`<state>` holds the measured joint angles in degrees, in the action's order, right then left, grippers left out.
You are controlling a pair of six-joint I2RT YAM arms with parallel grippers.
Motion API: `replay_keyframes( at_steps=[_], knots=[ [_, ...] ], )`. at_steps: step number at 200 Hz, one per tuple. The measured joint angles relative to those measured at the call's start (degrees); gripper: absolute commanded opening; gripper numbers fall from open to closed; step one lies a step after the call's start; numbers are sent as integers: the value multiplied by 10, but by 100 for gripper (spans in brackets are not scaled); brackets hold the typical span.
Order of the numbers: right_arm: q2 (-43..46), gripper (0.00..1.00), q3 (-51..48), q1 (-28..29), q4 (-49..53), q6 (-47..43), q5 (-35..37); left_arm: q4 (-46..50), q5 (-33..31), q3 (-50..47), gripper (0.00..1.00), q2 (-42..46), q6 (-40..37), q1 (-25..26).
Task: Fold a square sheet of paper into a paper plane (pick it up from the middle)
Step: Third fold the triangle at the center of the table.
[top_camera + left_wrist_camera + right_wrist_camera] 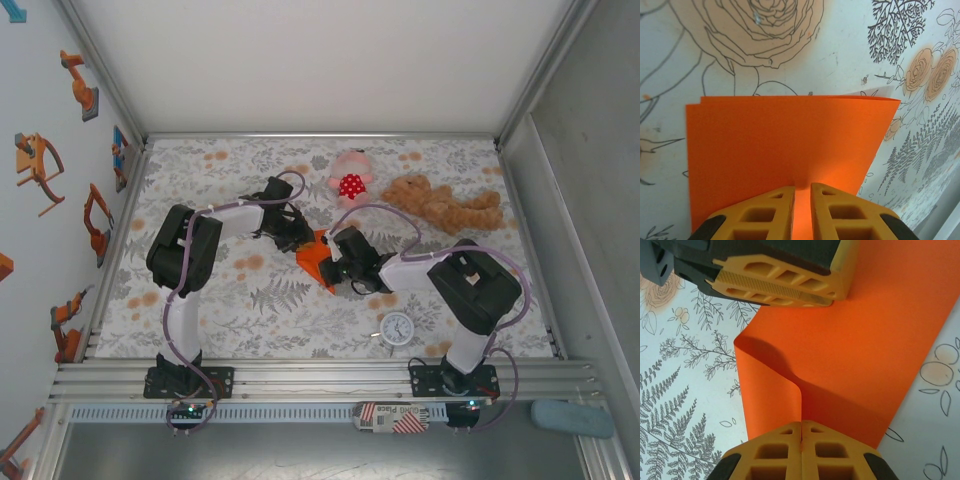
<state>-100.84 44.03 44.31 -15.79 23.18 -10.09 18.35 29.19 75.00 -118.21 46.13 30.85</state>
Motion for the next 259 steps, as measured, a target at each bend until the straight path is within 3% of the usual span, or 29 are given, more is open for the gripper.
replay_keyframes(
  at_steps=[96, 259],
  knots=[
    [-3, 0, 6, -4, 14, 9, -11, 18, -8, 14, 27, 14, -10, -1],
    [-7, 0, 7, -4, 14, 9, -21, 31, -17, 11, 19, 5, -15, -9]
  ],
)
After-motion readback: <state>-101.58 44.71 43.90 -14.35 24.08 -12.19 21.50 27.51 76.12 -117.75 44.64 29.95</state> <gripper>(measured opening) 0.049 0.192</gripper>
